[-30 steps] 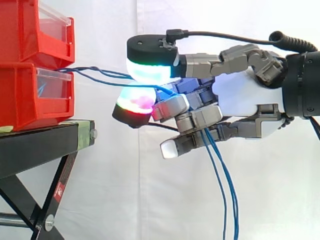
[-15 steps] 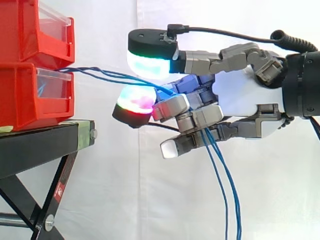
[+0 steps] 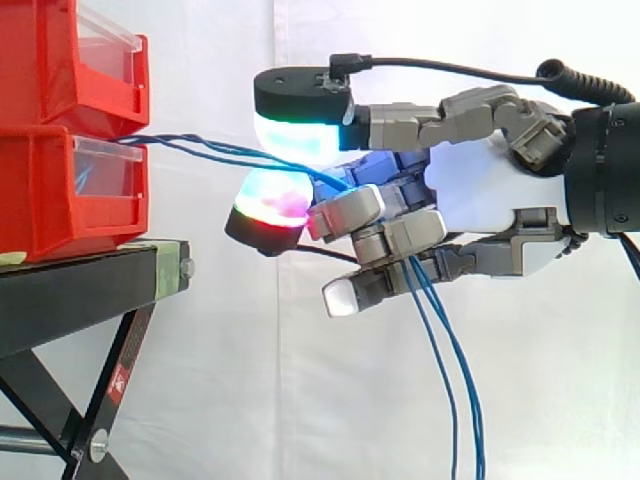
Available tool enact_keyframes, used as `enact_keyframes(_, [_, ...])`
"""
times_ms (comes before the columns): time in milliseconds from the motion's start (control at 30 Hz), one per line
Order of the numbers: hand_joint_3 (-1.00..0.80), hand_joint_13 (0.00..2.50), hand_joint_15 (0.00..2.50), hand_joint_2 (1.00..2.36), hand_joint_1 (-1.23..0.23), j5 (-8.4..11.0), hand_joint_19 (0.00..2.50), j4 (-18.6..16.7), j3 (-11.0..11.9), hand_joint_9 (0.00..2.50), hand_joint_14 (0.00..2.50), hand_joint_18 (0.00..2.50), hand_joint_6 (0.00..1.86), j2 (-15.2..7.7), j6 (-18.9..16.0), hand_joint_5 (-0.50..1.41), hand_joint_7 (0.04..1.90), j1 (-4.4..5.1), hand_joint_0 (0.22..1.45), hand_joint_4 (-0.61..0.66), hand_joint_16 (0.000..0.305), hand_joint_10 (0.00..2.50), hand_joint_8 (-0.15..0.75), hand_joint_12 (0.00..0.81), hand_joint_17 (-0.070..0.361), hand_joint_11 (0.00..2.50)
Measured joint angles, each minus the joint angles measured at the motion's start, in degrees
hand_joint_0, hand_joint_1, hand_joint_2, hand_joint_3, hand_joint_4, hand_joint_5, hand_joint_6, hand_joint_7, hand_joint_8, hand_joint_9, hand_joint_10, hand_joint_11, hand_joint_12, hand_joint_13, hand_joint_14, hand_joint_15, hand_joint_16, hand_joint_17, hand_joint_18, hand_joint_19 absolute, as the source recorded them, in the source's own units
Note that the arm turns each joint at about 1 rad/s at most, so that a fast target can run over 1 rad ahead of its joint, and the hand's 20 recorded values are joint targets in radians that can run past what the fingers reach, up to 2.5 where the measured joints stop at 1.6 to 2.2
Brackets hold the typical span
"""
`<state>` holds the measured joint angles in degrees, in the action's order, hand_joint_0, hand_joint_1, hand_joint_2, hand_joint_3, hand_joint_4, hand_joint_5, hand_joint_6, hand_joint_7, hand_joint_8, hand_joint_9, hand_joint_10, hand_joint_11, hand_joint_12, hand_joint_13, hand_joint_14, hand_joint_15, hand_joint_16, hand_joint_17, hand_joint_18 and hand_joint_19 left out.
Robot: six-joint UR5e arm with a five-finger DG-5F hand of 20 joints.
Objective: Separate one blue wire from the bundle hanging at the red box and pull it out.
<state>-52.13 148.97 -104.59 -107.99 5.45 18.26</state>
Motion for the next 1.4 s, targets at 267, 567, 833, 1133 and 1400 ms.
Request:
enact_keyframes(267, [-0.35, 0.91, 1.52, 1.01, -0.59, 0.0, 0.92, 0.0, 0.0, 0.85, 1.14, 0.75, 0.81, 0.0, 0.0, -0.21, 1.03, 0.0, 0.6, 0.25, 0.038, 0.74, 0.334, 0.35, 0.086, 1.59])
enact_keyframes(567, [-0.34, 0.92, 1.55, 1.01, -0.61, 0.01, 0.92, 0.0, 0.0, 0.86, 1.12, 0.76, 0.82, 0.0, 0.0, -0.21, 1.04, 0.0, 0.61, 0.25, 0.038, 0.78, 0.332, 0.344, 0.086, 1.57])
enact_keyframes(833, [-0.33, 0.93, 1.53, 1.01, -0.61, 0.01, 0.92, 0.0, 0.0, 0.86, 1.14, 0.78, 0.83, 0.0, 0.0, -0.21, 1.03, 0.0, 0.61, 0.25, 0.038, 0.79, 0.337, 0.348, 0.085, 1.57])
enact_keyframes(1133, [-0.33, 0.94, 1.54, 1.01, -0.61, 0.0, 0.92, 0.0, 0.0, 0.87, 1.14, 0.78, 0.83, 0.0, 0.0, -0.21, 1.02, 0.01, 0.61, 0.26, 0.038, 0.8, 0.334, 0.346, 0.086, 1.56])
enact_keyframes(1400, [-0.33, 0.94, 1.56, 1.01, -0.61, -0.16, 0.92, -0.3, 0.0, 0.87, 1.13, 0.79, 0.83, 0.0, -0.1, -0.21, 1.02, 0.07, 0.61, 0.26, 0.038, 0.8, 0.334, 0.343, 0.085, 1.56])
